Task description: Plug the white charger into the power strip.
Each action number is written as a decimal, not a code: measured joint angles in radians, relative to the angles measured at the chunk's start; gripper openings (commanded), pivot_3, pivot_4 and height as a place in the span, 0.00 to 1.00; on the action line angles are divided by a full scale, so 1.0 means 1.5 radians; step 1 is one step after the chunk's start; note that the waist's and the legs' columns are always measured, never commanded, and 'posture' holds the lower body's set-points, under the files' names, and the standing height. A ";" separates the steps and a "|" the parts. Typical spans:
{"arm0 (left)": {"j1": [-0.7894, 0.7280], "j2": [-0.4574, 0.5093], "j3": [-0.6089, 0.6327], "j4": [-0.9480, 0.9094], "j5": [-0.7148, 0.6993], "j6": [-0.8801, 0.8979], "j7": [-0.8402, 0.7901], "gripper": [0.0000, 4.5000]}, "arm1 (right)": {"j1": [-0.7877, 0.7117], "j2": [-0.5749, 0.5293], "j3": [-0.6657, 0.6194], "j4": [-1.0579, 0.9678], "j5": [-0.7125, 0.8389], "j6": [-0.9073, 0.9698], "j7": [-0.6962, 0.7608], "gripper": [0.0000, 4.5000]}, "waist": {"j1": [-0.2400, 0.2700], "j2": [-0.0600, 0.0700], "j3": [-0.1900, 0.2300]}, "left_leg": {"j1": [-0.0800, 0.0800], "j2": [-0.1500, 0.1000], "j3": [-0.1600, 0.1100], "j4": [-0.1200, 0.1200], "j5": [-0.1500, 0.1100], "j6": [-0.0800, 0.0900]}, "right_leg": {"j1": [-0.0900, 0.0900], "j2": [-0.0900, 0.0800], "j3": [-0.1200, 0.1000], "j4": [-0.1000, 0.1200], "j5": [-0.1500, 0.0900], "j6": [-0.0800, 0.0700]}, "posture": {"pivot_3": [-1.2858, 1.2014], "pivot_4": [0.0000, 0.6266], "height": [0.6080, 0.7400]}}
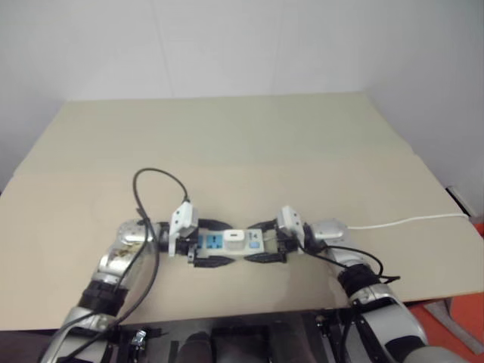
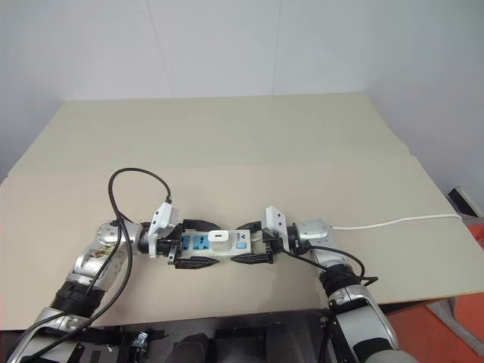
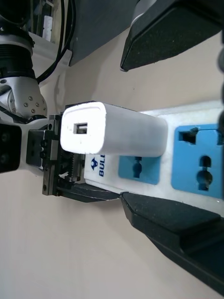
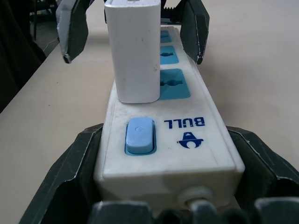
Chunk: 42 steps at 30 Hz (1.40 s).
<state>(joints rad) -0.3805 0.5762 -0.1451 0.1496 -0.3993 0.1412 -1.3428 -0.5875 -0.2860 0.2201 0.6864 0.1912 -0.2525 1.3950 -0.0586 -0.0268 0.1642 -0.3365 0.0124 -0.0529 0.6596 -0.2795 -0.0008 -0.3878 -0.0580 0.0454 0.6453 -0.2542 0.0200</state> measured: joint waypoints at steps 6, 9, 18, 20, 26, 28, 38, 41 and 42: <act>-0.042 0.113 0.061 -0.038 -0.023 0.038 -0.035 1.00 | -0.003 0.000 -0.001 0.001 0.000 -0.003 0.000 0.84 | -0.003 0.000 0.000 | 0.000 0.000 0.000 0.000 0.000 0.000 | 0.000 0.000 0.000 0.000 0.000 0.000 | 0.52 0.24 1.00; -0.045 0.139 0.073 -0.039 -0.024 0.039 -0.059 1.00 | -0.007 -0.008 0.000 0.003 -0.005 -0.003 -0.002 0.99 | -0.002 0.000 0.001 | 0.000 0.000 0.000 0.000 0.000 0.000 | 0.000 0.000 0.000 -0.001 0.000 0.000 | 0.52 0.24 1.00; -0.046 0.165 0.099 -0.020 -0.024 0.024 -0.093 1.00 | 0.015 -0.096 -0.029 -0.055 -0.005 -0.001 -0.018 0.99 | 0.023 0.001 0.002 | -0.013 -0.003 0.000 0.001 0.000 0.000 | -0.011 -0.003 -0.001 -0.003 0.000 0.000 | 0.52 0.24 1.00; -0.044 0.166 0.103 -0.019 -0.023 0.021 -0.095 1.00 | 0.034 -0.138 -0.048 -0.080 0.005 0.009 -0.016 0.99 | 0.029 0.001 0.002 | -0.018 -0.004 0.000 0.001 0.000 0.000 | -0.016 -0.003 -0.002 -0.003 0.000 0.000 | 0.52 0.24 1.00; -0.031 0.203 0.124 -0.016 -0.023 0.007 -0.108 1.00 | 0.098 -0.228 -0.106 -0.195 0.052 0.063 -0.004 0.99 | 0.023 0.001 0.003 | -0.031 -0.003 0.001 0.002 0.000 -0.001 | -0.030 -0.002 -0.001 0.001 0.001 0.000 | 0.52 0.24 1.00; -0.026 0.222 0.131 -0.013 -0.022 0.005 -0.112 1.00 | 0.114 -0.249 -0.118 -0.217 0.067 0.073 -0.001 0.99 | 0.022 0.001 0.003 | -0.032 -0.003 0.002 0.002 0.000 -0.001 | -0.030 -0.002 -0.001 0.001 0.001 0.000 | 0.52 0.24 1.00; 0.029 0.310 0.169 0.028 -0.019 -0.035 -0.165 1.00 | 0.172 -0.333 -0.192 -0.260 0.103 0.105 -0.001 0.99 | 0.027 0.002 0.003 | -0.032 -0.003 0.006 0.002 0.000 -0.001 | -0.030 -0.001 -0.002 0.000 0.001 0.000 | 0.52 0.24 1.00; 0.040 0.335 0.189 0.040 -0.022 -0.044 -0.175 1.00 | 0.193 -0.349 -0.210 -0.275 0.118 0.108 -0.002 0.99 | 0.027 0.002 0.003 | -0.032 -0.003 0.006 0.003 0.000 0.000 | -0.030 -0.001 -0.002 0.001 0.001 0.000 | 0.52 0.24 1.00; 0.045 0.342 0.193 0.043 -0.022 -0.047 -0.175 1.00 | 0.197 -0.356 -0.215 -0.276 0.121 0.111 -0.003 0.99 | 0.027 0.002 0.003 | -0.032 -0.003 0.006 0.003 0.000 0.000 | -0.030 -0.002 -0.002 0.001 0.001 0.000 | 0.52 0.24 1.00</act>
<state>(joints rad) -0.3132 1.0888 0.1436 0.2136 -0.4316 0.0702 -1.6059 -0.2916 -0.8206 -0.1028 0.2725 0.3723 -0.0864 1.3912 -0.0187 -0.0239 0.1692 -0.3839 0.0080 -0.0432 0.6636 -0.2790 -0.0015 -0.4329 -0.0603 0.0430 0.6471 -0.2533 0.0203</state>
